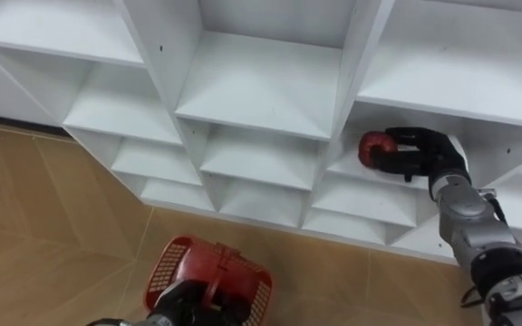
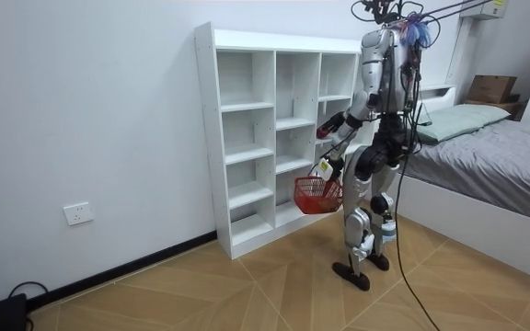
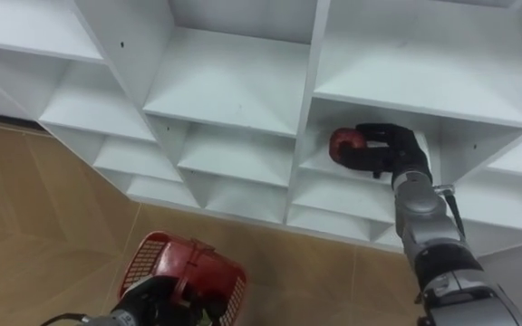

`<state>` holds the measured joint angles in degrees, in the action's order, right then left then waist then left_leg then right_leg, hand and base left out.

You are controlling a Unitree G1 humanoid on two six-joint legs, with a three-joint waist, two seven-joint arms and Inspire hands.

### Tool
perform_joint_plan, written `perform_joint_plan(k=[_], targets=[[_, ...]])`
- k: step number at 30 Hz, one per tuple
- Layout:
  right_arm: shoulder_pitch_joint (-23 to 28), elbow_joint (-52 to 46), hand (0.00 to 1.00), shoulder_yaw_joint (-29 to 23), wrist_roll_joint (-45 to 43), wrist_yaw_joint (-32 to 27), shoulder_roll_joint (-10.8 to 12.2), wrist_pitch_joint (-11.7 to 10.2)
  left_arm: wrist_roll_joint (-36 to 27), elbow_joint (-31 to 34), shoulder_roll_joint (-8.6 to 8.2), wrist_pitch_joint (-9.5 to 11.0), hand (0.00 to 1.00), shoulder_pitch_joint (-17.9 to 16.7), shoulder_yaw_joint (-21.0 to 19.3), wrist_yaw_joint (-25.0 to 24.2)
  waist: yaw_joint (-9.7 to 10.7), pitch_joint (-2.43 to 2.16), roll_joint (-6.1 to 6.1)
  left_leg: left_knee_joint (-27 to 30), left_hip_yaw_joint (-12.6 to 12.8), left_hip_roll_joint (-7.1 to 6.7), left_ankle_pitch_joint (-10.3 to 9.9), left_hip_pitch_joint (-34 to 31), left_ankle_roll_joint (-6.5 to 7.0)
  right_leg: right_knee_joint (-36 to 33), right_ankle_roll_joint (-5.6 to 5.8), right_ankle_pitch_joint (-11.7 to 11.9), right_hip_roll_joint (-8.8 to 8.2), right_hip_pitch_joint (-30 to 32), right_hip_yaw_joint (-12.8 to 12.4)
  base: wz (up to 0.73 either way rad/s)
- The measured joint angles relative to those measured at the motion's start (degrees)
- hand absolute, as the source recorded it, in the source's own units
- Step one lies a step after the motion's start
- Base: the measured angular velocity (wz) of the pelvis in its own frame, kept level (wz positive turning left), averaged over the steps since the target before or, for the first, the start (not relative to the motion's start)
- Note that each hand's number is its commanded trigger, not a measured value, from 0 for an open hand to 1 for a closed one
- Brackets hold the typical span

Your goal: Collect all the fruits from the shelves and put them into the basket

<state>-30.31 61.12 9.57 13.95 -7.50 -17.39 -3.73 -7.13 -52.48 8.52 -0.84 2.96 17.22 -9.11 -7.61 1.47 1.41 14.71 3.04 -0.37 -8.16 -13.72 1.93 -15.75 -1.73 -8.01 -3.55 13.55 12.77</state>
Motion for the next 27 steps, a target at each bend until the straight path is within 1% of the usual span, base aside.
perform_joint_plan(k=[7,9,10,11,14,18,21,23,27], targets=[[0.5,-0.8,1.00,0.5,-1.2,0.9,0.1,0.1,0.0,0.1,0.35,0.0,1.00,-0.3,0.0,-0.1,1.3,0.03,0.04,-0.2,0.0,-0.01,0.0,0.7,0.01,0.1,0.06,0.0,0.02,-0.6,0.0,0.00],[1.0,-1.6,1.00,0.5,-1.2,1.7,0.2,0.0,0.0,0.1,0.42,0.2,1.00,-0.2,0.0,-0.1,1.4,0.03,0.04,-0.2,0.1,0.01,0.0,0.9,0.01,0.1,0.06,0.0,0.03,-0.6,-0.2,-0.02],[1.3,-2.0,1.00,0.5,-1.4,2.3,0.4,0.0,0.1,0.2,0.41,0.7,1.00,-0.2,0.0,-0.1,1.7,0.03,0.04,-0.3,0.2,0.01,0.0,1.0,0.01,0.1,0.06,0.0,0.04,-0.7,-0.3,-0.05],[2.0,-3.2,1.00,0.5,-1.7,2.7,0.6,0.0,0.2,0.2,0.39,1.2,1.00,-0.2,0.0,-0.1,1.9,0.05,0.08,-0.5,0.2,0.01,0.0,1.3,0.01,0.1,0.06,0.0,0.07,-0.9,-0.4,-0.04],[3.9,-6.6,1.00,0.6,-2.3,3.3,1.7,0.0,0.3,0.3,0.38,1.6,1.00,-0.3,0.0,-0.1,2.8,0.06,0.13,-1.3,0.5,0.03,0.0,2.5,0.01,1.1,0.17,0.1,0.28,-2.1,-0.6,-0.01],[6.5,-10.3,1.00,1.4,-2.4,4.0,1.7,0.0,0.4,1.6,0.39,1.7,1.00,-0.3,-0.1,0.1,3.3,0.03,0.22,-2.1,0.4,0.01,0.0,4.0,0.01,2.0,0.38,0.1,0.58,-3.5,-1.2,-0.01],[9.0,-14.6,1.00,1.7,-3.0,5.3,2.0,-0.2,0.4,2.4,0.30,2.3,1.00,-0.1,-0.2,0.1,4.3,-0.03,0.34,-2.2,0.6,-0.02,0.0,4.3,0.01,2.1,0.43,0.1,0.56,-3.8,-1.3,-0.02],[11.9,-19.5,1.00,1.7,-4.1,5.6,2.6,-0.2,0.5,4.2,0.16,2.3,1.00,-0.4,-0.2,0.1,4.5,0.00,0.53,-2.5,1.5,0.06,0.0,5.4,0.01,2.2,0.46,0.1,0.54,-4.6,-1.7,-0.14],[15.3,-23.7,1.00,2.1,-5.6,7.0,2.9,-0.2,0.5,6.7,0.24,2.4,1.00,-0.3,-0.3,0.1,5.4,-0.19,0.93,-3.1,1.7,0.07,0.0,6.8,0.00,2.7,0.52,0.0,0.58,-5.8,-1.7,-0.03]])
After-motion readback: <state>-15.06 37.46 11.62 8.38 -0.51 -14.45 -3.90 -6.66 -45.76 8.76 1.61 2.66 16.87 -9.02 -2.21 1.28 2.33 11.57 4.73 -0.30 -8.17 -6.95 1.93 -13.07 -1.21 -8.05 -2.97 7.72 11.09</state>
